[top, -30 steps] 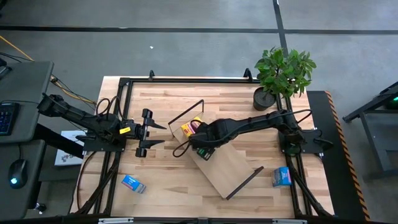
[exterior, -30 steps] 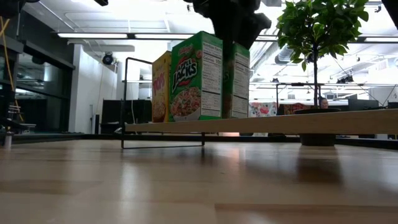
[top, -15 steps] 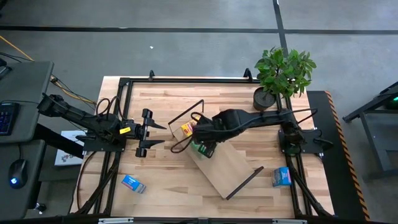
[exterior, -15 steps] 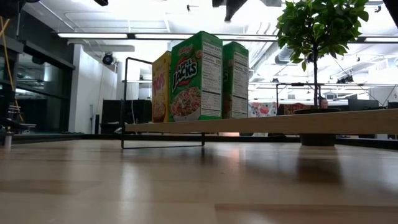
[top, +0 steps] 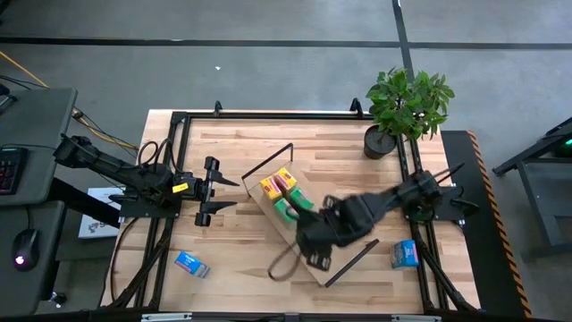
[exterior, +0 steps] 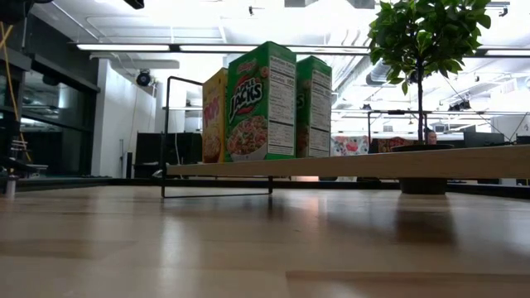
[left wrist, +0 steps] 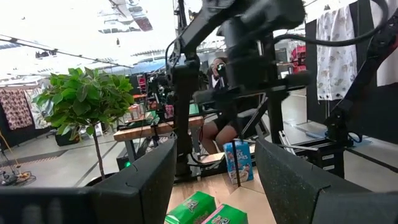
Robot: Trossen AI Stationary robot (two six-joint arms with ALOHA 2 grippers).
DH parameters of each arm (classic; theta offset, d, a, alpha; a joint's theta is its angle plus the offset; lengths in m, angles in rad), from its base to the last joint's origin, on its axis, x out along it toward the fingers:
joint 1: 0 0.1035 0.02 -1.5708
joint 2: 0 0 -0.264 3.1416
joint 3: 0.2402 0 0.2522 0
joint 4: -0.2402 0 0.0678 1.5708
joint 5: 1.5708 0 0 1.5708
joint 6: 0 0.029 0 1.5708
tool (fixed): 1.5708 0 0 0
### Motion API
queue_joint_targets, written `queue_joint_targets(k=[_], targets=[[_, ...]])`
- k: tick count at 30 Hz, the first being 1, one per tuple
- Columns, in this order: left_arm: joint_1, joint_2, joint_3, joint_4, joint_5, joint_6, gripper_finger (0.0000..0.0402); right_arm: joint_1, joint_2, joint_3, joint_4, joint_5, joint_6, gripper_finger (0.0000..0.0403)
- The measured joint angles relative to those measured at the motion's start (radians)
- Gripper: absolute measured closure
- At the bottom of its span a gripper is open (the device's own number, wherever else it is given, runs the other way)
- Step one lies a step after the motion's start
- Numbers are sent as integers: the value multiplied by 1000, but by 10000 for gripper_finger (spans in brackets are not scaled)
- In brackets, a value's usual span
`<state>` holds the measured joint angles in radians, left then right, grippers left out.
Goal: Stack cereal on shelf
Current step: Put the right blue cereal box on the shelf
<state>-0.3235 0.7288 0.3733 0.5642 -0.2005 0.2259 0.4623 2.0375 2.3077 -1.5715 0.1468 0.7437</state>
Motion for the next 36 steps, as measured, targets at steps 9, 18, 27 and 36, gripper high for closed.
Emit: queue_joint_targets(k=[9,18,27,36], targets=[[0,0,0,0,0,-16,194,222,-66,-21,5,205,222,182],[0,0,0,-2,0,-36,194,395,-373,-526,-2,34,916,183],[0,0,0,2,0,-32,194,543,-599,-875,1,-284,1574,182],[0,0,0,2,0,-32,194,506,-605,-1008,45,-242,1545,182]])
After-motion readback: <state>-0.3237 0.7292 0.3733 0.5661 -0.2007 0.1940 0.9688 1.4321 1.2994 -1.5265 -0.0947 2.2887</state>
